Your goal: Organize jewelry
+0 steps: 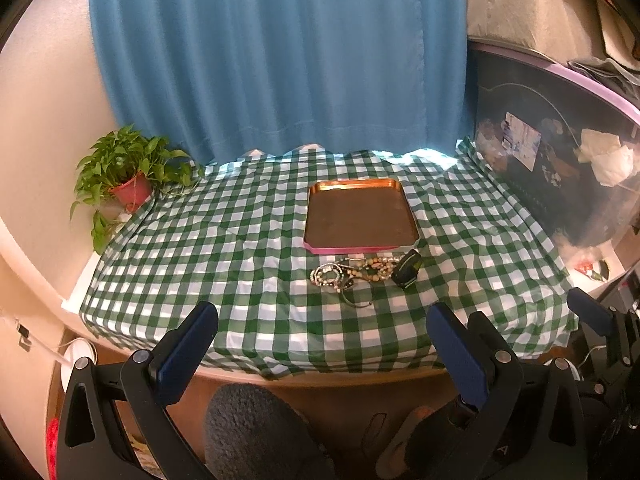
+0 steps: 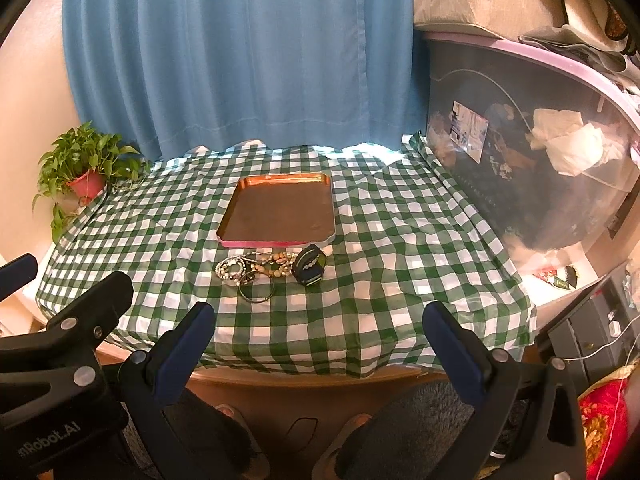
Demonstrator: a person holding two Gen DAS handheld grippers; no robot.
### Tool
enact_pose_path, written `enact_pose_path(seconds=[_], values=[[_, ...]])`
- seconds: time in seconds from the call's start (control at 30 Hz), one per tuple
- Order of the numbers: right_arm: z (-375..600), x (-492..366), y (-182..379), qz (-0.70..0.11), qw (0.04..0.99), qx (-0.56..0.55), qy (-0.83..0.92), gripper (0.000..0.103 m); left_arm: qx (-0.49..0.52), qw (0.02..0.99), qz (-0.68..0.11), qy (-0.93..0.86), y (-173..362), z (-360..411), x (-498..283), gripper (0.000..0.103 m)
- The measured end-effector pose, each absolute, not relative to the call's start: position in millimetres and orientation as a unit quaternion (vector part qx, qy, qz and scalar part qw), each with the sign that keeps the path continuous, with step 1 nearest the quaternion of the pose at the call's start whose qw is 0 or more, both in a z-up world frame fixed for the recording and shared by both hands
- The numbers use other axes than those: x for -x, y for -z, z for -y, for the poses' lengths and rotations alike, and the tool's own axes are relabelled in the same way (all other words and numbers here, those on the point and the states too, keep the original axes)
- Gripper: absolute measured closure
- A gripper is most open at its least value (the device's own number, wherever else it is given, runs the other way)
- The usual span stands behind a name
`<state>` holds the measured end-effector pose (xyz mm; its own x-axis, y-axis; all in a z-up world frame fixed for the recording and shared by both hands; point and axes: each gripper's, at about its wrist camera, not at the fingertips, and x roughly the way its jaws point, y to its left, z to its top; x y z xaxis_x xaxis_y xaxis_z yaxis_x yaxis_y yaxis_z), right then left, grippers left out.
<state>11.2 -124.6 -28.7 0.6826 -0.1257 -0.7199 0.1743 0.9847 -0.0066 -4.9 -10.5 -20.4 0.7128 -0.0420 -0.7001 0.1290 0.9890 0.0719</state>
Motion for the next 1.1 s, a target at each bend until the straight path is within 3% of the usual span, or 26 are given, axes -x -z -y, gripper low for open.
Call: enact_pose_path(seconds=[1.1], values=[[118.7, 2.8, 25.8, -0.392, 0.916, -0.011, 0.083, 0.000, -0.064, 0.924, -0.375, 0.037, 20.6, 3.7, 20.5, 0.000]])
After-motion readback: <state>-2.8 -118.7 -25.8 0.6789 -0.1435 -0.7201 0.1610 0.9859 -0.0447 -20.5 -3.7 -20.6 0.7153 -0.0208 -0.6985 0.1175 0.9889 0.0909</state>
